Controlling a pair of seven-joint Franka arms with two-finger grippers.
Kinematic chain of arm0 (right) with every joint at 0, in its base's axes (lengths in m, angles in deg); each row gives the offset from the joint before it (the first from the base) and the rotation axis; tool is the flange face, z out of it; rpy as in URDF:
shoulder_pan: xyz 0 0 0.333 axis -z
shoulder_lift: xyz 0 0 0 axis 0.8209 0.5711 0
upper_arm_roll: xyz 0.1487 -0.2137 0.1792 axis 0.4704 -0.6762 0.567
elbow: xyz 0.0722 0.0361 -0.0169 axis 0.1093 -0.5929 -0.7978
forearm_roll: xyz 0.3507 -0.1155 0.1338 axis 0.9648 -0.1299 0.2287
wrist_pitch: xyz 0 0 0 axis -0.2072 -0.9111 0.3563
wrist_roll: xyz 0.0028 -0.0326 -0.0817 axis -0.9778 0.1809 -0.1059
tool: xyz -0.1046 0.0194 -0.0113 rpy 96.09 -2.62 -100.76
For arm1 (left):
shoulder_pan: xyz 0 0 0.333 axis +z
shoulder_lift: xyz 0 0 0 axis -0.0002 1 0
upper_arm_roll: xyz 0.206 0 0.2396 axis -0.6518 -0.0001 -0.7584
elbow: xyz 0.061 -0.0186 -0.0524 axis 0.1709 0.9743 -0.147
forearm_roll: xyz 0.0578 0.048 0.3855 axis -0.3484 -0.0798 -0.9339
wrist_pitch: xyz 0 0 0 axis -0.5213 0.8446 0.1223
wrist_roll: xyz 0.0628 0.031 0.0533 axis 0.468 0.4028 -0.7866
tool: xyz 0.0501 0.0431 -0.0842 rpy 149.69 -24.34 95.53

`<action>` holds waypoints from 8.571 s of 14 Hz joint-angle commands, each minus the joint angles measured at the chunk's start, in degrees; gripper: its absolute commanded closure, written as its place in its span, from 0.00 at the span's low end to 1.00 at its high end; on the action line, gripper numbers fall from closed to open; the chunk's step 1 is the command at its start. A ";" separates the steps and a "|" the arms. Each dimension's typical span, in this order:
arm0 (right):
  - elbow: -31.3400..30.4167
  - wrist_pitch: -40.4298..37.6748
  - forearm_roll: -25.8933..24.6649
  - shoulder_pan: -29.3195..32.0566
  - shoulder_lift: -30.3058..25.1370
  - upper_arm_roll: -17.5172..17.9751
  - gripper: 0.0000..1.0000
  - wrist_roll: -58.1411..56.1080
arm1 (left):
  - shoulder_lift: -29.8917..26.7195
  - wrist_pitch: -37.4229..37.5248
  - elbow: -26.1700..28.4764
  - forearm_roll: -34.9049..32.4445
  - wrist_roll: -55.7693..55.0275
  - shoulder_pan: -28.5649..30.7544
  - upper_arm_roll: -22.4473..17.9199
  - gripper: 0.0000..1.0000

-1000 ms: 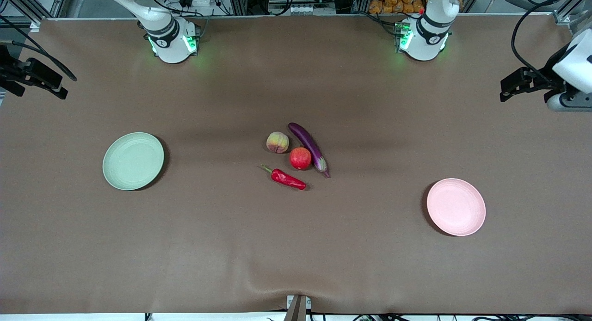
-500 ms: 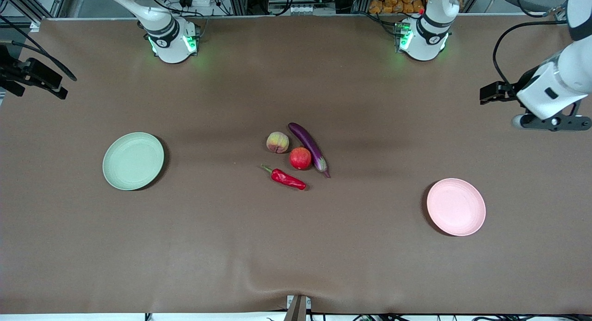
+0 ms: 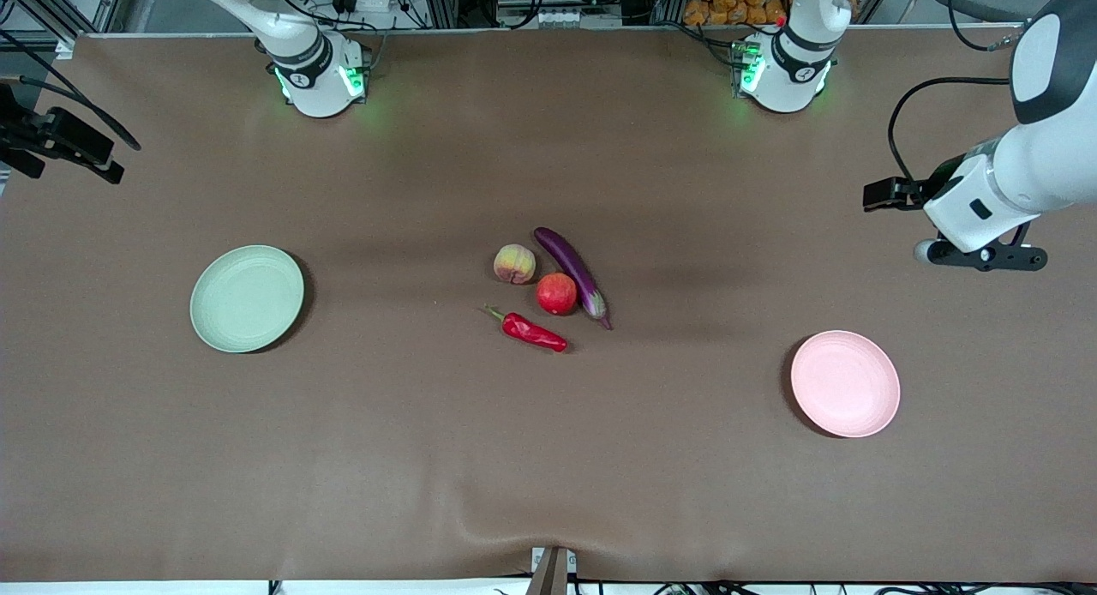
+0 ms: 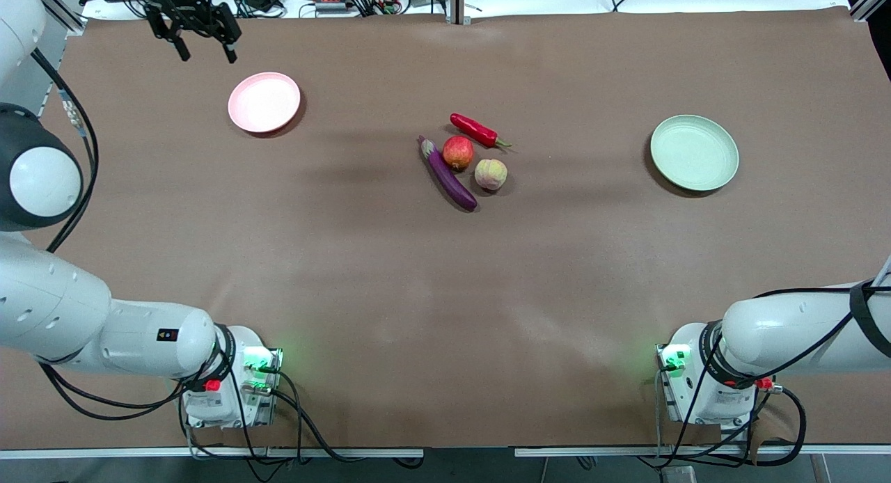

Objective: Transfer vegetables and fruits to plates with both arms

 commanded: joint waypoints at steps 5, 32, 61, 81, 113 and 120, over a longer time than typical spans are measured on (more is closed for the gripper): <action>0.83 -0.98 0.96 0.85 0.24 0.30 0.00 -0.71 | 11.09 -8.37 -7.45 11.56 -11.60 -0.31 -0.07 0.00; 0.83 -1.16 1.13 0.76 0.41 0.39 0.00 -0.71 | 28.68 -51.79 2.64 2.24 -74.03 -32.74 -0.33 0.00; 0.92 -1.33 3.24 1.90 0.50 0.21 0.00 -0.71 | 37.91 -49.08 -1.23 -0.13 -86.95 -36.70 -0.42 0.94; 1.27 -3.71 3.15 -3.28 12.00 0.74 0.00 -0.27 | 18.49 -14.96 -11.16 -2.59 -69.75 -18.80 -0.95 1.00; 9.27 38.92 -1.15 -45.29 49.45 1.00 0.00 39.72 | 35.72 -42.65 -6.06 -6.81 -42.13 10.32 -0.25 0.00; 9.53 42.70 -1.59 -45.73 51.39 0.91 0.00 41.39 | 33.44 -41.43 -6.94 -7.07 -42.39 10.15 -0.07 0.00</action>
